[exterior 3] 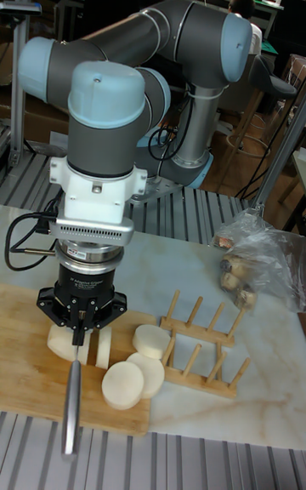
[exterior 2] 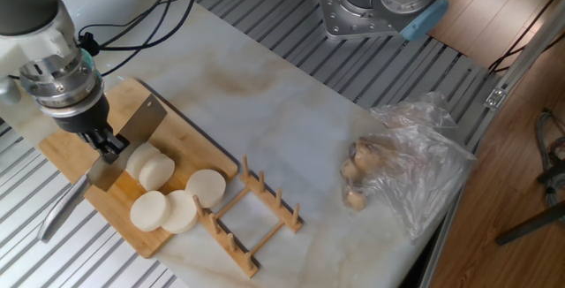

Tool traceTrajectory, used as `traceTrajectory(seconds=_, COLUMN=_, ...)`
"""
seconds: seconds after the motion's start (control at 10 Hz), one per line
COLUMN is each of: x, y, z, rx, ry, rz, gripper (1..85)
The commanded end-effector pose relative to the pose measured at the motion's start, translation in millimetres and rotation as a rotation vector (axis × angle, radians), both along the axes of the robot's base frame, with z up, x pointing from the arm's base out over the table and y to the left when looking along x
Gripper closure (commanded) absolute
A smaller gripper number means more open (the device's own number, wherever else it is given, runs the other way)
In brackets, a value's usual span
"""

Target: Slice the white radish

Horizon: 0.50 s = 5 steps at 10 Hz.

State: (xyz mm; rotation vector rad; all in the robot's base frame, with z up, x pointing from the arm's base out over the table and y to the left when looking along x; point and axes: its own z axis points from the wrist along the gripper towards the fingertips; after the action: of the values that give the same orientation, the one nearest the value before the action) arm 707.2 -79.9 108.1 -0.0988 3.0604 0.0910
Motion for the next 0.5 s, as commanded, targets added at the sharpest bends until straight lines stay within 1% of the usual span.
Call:
traceTrajectory(seconds=0.0, x=0.3, y=2.8, z=0.5, rx=0.018, ry=0.003, rz=0.014, gripper=72.7)
traceTrajectory(seconds=0.1, x=0.2, y=4.1, z=0.4, rx=0.025, ry=0.002, rz=0.021, gripper=70.7)
traceTrajectory(seconds=0.2, x=-0.2, y=2.4, z=1.3, rx=0.024, ry=0.005, rz=0.031, gripper=66.7)
traceTrajectory(seconds=0.4, x=-1.7, y=-1.5, z=4.2, rx=0.035, ry=0.012, rz=0.049, gripper=63.3)
